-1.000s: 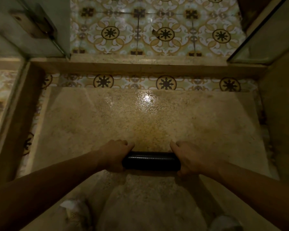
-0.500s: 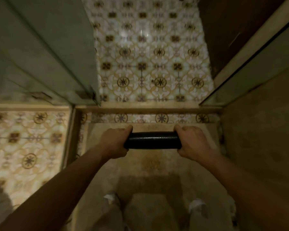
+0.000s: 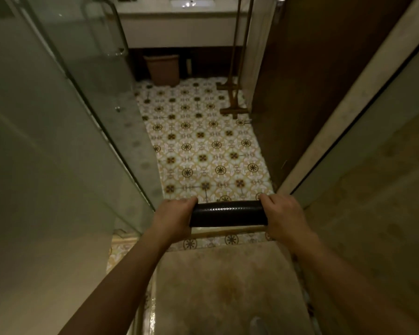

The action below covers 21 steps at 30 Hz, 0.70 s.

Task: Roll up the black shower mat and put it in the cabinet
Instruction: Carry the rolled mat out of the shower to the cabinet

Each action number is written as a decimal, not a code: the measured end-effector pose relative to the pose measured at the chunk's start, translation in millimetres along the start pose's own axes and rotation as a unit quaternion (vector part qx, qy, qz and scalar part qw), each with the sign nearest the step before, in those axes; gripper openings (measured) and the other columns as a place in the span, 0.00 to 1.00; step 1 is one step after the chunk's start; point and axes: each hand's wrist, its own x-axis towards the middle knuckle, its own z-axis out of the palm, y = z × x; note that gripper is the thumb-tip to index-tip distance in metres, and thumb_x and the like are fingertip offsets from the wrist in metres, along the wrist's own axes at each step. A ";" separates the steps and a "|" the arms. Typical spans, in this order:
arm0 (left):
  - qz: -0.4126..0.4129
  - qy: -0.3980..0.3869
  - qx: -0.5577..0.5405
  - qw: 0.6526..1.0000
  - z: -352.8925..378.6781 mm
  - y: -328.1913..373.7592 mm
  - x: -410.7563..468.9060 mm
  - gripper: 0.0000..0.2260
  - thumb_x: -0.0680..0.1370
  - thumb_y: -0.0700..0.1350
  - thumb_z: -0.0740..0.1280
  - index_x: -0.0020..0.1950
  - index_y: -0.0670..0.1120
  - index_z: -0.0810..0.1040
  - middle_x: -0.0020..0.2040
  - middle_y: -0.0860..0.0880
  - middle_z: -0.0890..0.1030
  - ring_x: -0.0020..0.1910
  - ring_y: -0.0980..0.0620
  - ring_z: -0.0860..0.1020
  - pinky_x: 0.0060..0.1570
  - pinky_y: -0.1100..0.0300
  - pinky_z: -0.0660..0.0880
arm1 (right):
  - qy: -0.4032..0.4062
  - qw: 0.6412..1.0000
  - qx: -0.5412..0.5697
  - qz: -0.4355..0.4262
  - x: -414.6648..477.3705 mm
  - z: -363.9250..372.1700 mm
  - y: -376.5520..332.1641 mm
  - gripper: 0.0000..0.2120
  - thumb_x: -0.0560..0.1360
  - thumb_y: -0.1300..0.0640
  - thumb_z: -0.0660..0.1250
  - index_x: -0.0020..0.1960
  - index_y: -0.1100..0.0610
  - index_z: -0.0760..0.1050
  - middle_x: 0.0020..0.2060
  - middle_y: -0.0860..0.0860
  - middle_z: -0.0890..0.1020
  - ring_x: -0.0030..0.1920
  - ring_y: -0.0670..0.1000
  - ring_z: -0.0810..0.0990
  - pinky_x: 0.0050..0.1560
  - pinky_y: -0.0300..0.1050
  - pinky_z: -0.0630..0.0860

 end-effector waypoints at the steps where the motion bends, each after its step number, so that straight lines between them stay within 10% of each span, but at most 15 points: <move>1: -0.001 0.008 0.001 1.000 -7.4 -1.4 1.6 0.18 0.68 0.51 0.70 0.55 0.55 0.69 0.46 0.53 0.80 0.41 0.48 0.80 0.38 0.55 0.74 | -0.001 1.000 -0.005 0.006 3.0 -8.6 -0.8 0.25 0.59 0.61 0.73 0.56 0.59 0.76 0.41 0.55 0.80 0.41 0.59 0.78 0.42 0.50 0.73; 21: -0.116 0.037 0.010 0.992 -34.9 -66.2 233.5 0.17 0.66 0.52 0.72 0.50 0.57 0.69 0.43 0.55 0.79 0.42 0.51 0.79 0.47 0.53 0.70 | -0.020 0.999 0.022 -0.024 269.8 -21.8 107.9 0.17 0.63 0.58 0.74 0.49 0.53 0.72 0.44 0.51 0.79 0.44 0.54 0.77 0.43 0.49 0.76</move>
